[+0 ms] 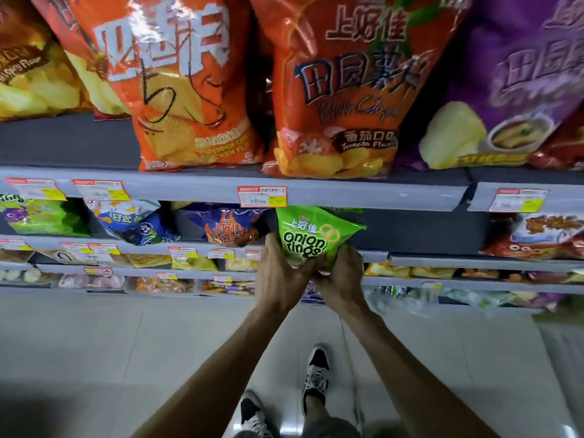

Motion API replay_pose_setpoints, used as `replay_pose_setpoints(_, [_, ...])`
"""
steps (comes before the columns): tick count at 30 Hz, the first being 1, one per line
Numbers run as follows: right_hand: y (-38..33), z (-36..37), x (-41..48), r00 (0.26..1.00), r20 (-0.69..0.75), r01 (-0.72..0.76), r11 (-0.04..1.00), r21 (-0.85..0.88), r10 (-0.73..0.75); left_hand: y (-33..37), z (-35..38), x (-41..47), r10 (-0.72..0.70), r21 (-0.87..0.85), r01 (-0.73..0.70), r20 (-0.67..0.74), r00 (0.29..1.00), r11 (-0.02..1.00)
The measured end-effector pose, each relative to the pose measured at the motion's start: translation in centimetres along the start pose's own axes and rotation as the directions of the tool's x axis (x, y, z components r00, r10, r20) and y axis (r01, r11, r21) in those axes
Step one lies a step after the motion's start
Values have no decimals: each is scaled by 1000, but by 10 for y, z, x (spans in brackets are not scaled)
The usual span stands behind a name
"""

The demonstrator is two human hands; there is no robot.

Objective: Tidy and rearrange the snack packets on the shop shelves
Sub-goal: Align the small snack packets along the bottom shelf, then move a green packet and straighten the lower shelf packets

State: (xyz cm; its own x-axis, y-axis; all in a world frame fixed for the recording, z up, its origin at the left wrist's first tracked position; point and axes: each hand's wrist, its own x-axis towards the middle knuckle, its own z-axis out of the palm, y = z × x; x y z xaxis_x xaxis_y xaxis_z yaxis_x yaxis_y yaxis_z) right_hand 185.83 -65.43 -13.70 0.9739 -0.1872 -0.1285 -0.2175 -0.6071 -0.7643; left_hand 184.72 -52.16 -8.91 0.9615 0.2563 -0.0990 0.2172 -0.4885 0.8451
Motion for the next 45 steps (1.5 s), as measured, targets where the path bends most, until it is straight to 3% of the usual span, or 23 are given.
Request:
replay_pose_setpoints(3, [6,-12,29,999,-44,-23,999,-35,21,14,21,15,5,-12,-4,39,999,1000])
replay_pose_setpoints(13, [16,-39,72,994,98,-52,996,73,44,22,62,39,-30,-18,33,145,989,999])
replay_pose_setpoints(18, [30,-43,68,984,162,-75,997,30,69,11,64,37,-58,53,48,197,979,997])
replay_pose_setpoints(27, [25,-49,57,984,124,-117,991,-62,124,2,39,28,-148,253,60,346,926,966])
replay_pose_setpoints(37, [-28,-25,-49,983,96,-126,960,-251,154,-13,-71,-19,-75,396,-128,458,886,909])
replay_pose_setpoints(45, [-134,43,-155,991,131,31,937,-347,16,-56,-215,-65,32,463,-197,340,940,864])
